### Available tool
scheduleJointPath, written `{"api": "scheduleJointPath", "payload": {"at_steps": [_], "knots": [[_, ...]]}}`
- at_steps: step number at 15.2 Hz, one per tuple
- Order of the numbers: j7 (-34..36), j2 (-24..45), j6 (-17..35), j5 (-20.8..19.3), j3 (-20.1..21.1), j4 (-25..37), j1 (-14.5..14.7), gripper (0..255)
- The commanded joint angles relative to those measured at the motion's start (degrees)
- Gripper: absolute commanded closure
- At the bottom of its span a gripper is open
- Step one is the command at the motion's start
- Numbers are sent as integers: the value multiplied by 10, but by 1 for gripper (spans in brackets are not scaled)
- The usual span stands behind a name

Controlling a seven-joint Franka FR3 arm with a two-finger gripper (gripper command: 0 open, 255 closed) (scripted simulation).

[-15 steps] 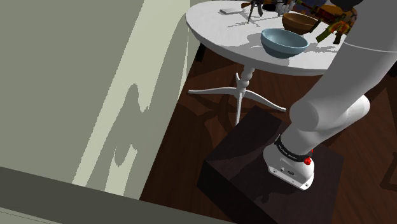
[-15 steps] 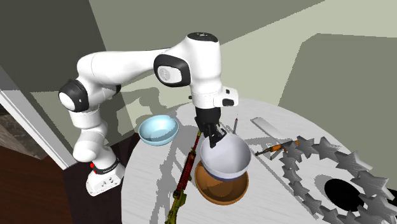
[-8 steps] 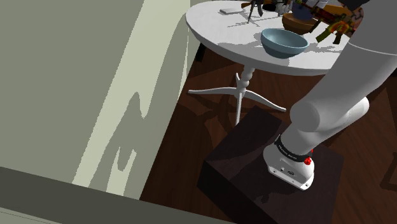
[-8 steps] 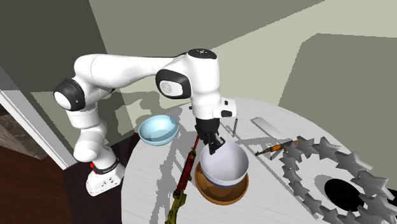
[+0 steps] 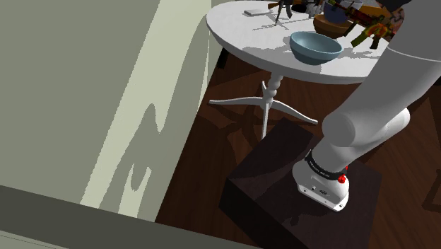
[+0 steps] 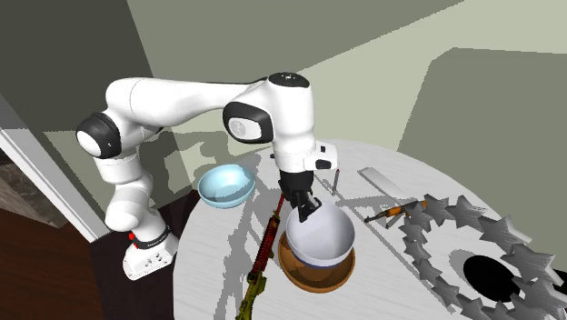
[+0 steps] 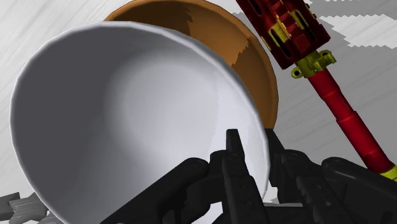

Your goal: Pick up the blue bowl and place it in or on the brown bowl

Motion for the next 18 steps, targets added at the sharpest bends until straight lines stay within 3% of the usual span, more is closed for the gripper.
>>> {"api": "scheduleJointPath", "payload": {"at_steps": [1, 6, 10, 18], "knots": [[0, 0, 0, 0, 0, 0, 0, 0], [0, 0, 0, 0, 0, 0, 0, 0], [-8, 26, -85, 16, -4, 107, -13, 0], [-8, 26, -85, 16, -4, 107, -13, 0]]}}
